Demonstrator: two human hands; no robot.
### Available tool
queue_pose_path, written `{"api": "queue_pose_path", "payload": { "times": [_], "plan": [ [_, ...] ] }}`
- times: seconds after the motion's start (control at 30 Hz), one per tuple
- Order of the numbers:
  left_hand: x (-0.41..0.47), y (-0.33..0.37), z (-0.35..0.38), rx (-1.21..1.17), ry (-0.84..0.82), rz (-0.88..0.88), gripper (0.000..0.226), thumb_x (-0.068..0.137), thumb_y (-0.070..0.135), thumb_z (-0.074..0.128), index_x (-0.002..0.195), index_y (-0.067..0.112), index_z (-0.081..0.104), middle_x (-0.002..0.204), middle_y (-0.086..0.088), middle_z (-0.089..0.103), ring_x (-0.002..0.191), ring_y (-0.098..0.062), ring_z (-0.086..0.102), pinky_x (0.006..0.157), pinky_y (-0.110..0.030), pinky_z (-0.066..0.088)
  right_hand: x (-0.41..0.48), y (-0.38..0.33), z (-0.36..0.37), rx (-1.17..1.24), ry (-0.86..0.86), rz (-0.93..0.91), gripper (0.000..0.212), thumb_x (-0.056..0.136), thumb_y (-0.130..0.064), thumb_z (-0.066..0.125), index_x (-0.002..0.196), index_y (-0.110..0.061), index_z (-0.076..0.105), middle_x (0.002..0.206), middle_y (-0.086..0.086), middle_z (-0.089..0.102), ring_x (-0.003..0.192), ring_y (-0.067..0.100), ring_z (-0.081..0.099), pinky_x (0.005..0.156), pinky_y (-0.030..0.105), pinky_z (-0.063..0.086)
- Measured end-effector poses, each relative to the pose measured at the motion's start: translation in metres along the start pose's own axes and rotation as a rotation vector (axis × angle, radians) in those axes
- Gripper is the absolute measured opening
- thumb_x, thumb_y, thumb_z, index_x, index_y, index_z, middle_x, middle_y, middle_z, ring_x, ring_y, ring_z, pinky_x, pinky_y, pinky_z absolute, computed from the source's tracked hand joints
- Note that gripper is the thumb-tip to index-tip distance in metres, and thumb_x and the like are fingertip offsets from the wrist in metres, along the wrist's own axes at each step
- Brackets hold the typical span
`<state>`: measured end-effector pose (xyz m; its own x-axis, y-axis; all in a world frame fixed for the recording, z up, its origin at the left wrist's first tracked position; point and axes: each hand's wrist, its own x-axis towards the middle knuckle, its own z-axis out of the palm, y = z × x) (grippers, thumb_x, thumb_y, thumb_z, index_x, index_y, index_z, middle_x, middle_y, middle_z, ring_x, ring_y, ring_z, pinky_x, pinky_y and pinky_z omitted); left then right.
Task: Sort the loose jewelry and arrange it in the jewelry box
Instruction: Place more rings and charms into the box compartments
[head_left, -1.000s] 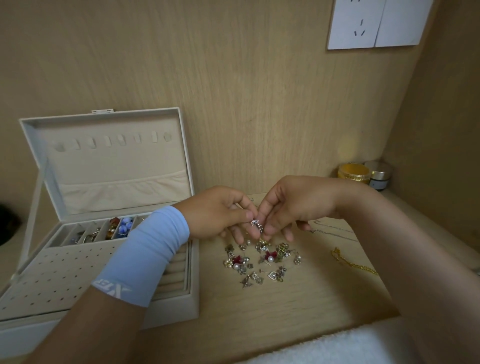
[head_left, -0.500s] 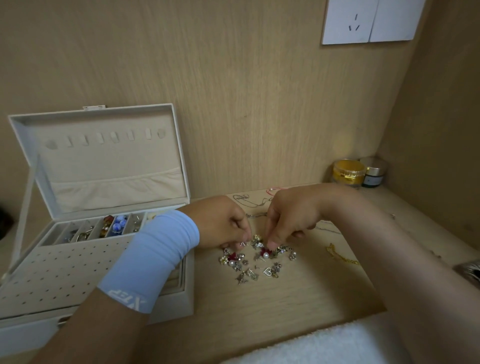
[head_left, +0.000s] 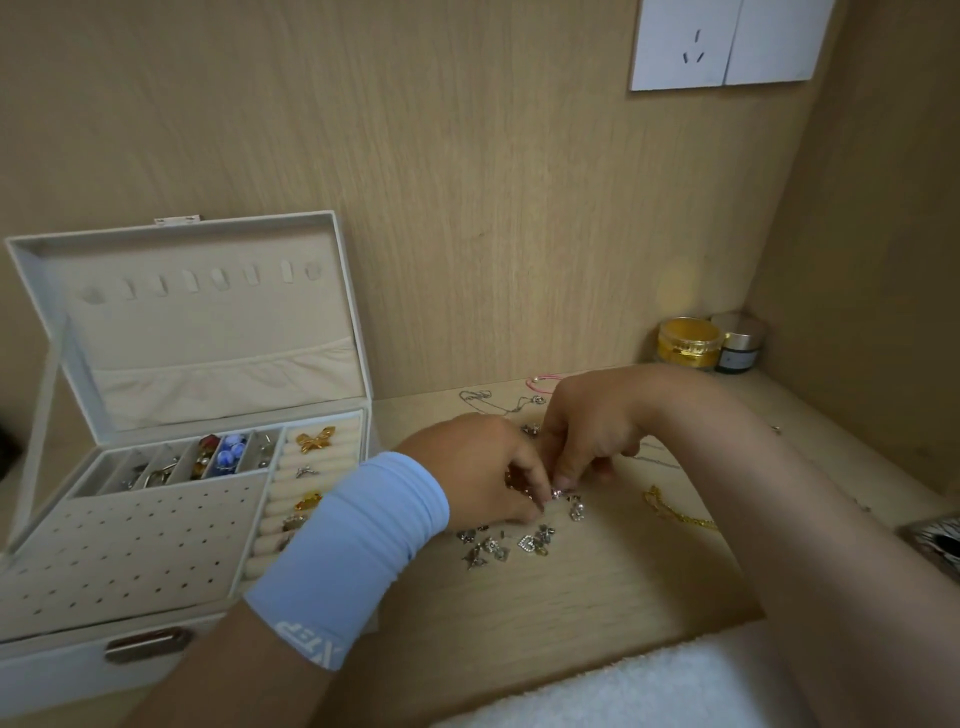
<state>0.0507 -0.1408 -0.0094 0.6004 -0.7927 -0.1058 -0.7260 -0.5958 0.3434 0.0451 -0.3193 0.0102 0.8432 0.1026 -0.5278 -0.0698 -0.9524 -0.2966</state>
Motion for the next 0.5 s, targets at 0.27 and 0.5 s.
{"api": "queue_pose_path", "payload": {
  "times": [0.27,0.5],
  "plan": [
    [0.0009,-0.0071,0.0002,0.045,-0.031,-0.090,0.019,0.082,0.023,0.075,0.096,0.036,0.074,0.083,0.021,0.063,0.072,0.006,0.053,0.072,-0.016,0.042,-0.0003,0.0033,-0.0017,0.007,-0.025,0.032,0.014,0.084,-0.019,0.078,0.093,-0.030,0.074,0.074,-0.009,0.072,0.063,0.010,0.066,0.050,0.019,0.038],
    [0.0011,-0.0041,0.0010,0.070,0.016,-0.111,0.012,0.079,0.038,0.075,0.092,0.037,0.075,0.088,0.021,0.069,0.086,0.001,0.062,0.082,-0.023,0.050,0.0036,-0.0016,0.0030,-0.019,-0.007,0.020,0.017,0.082,-0.022,0.080,0.096,-0.030,0.074,0.068,-0.009,0.067,0.061,0.011,0.061,0.050,0.019,0.037]
  ]
}}
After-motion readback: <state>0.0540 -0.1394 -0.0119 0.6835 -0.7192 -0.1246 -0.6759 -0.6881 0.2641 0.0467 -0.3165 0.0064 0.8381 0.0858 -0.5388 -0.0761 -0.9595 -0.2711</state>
